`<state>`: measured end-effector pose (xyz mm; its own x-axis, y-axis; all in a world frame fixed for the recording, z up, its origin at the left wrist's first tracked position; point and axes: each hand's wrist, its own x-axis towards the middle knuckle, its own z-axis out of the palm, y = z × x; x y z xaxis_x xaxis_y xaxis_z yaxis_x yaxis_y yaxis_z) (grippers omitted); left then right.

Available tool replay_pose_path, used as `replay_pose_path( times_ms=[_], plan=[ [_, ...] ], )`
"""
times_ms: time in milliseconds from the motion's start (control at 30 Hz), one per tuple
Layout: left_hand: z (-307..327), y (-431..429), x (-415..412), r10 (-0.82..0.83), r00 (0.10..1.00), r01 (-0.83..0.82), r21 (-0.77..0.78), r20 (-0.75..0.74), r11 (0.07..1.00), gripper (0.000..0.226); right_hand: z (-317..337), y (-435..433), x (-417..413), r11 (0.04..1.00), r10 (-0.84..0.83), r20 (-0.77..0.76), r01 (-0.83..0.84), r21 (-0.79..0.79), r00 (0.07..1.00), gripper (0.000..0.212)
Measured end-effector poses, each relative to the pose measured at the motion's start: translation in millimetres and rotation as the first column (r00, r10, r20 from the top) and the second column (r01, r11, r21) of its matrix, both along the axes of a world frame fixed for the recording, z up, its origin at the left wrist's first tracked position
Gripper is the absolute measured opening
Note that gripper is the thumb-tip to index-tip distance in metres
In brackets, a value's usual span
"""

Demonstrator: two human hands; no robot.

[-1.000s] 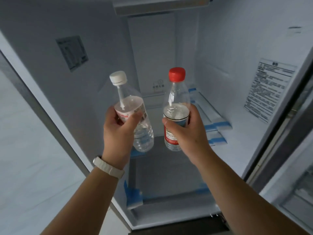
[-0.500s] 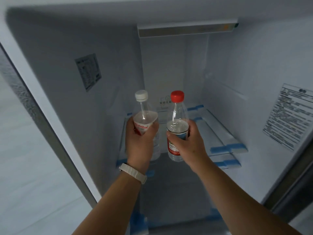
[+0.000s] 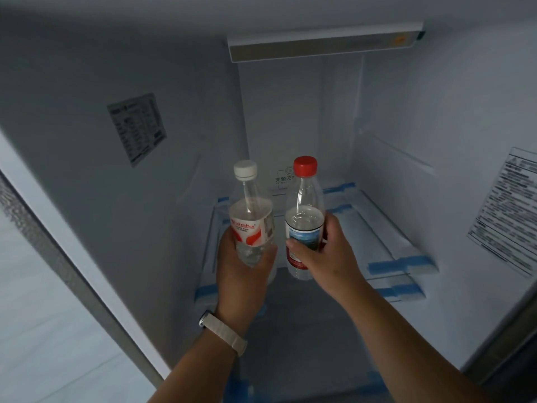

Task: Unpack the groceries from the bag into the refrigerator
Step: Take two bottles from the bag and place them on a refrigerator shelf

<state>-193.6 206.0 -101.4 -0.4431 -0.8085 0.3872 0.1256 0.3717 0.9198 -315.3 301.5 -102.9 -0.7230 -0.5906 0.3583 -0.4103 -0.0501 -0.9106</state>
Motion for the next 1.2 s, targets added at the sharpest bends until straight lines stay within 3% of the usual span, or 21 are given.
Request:
replay_pose_path(
  times_ms=[133, 333, 700, 1200],
  plan=[
    [-9.7, 1.1, 2.8, 0.035, 0.993, -0.033, -0.022, 0.113, 0.999, 0.048, -9.4, 4.1, -2.2, 0.996, -0.059, -0.104, 0.066, 0.065, 0.993, 0.058],
    [-11.9, -10.4, -8.3, 0.090, 0.982, -0.077, -0.080, 0.168, 0.994, 0.049, -11.4, 1.4, -6.5, 0.988, -0.034, -0.193, 0.062, 0.145, 0.981, 0.062],
    [-4.2, -45.0, -51.3, 0.137, 0.976, -0.141, 0.016, 0.168, 0.990, 0.047, -13.6, -52.6, -49.8, 0.984, -0.060, -0.153, 0.084, 0.157, 0.986, 0.057],
    [-5.2, -87.0, -88.4, 0.178, 0.957, -0.177, -0.025, 0.231, 0.984, 0.049, -15.9, -94.0, -93.4, 0.985, -0.037, -0.178, 0.066, 0.159, 0.983, 0.054]
  ],
)
